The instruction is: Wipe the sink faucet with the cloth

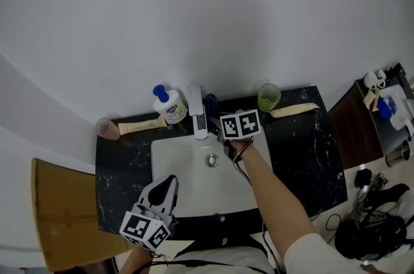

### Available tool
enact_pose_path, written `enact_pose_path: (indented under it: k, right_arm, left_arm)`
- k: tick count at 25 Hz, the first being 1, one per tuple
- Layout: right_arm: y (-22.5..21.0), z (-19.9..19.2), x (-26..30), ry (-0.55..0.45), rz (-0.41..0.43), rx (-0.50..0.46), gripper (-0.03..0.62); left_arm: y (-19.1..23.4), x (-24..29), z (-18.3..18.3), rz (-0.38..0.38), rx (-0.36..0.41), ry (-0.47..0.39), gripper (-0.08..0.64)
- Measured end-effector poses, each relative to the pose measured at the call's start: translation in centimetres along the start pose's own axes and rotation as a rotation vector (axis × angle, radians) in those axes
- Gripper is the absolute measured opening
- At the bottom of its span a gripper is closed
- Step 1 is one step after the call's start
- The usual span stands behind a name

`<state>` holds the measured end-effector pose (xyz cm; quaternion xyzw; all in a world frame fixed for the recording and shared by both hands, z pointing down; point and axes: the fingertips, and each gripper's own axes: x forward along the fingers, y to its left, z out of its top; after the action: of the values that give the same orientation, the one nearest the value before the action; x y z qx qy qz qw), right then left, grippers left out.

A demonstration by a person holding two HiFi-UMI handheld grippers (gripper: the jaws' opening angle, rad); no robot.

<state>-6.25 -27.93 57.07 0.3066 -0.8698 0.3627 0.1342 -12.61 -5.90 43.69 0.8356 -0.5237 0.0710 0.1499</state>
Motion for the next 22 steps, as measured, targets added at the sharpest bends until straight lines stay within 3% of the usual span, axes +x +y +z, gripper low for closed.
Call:
enact_pose_path:
  k: [3,6,14,19,22]
  right_arm:
    - [1.3,0.0,-0.6,-0.086,0.094,0.067,0.080]
    - [3.1,-0.2,-1.2,-0.134,0.176,0.064,0.080]
    - [4.6,-2.3,-1.4,-0.100,0.210,-0.079,0.080]
    - [7.6,-3.9,-2.9,-0.080,0.255,-0.280,0.080]
    - [8.7,-4.3,-3.8,-0.087,0.247,-0.341,0.080]
  left_arm:
    - [0.1,-0.5,-0.4,-0.001,-0.007,-0.012,0.002]
    - [0.3,-0.9,-0.8,-0.002,-0.010,-0.016,0.002]
    - [0.1,-1.5,-0.3,-0.006,-0.002,-0.006,0.002]
    - [-0.2,-1.4,-0.1,-0.027,0.014,-0.007,0.002]
    - [-0.5,-0.9,-0.2,-0.054,0.015,-0.022,0.002]
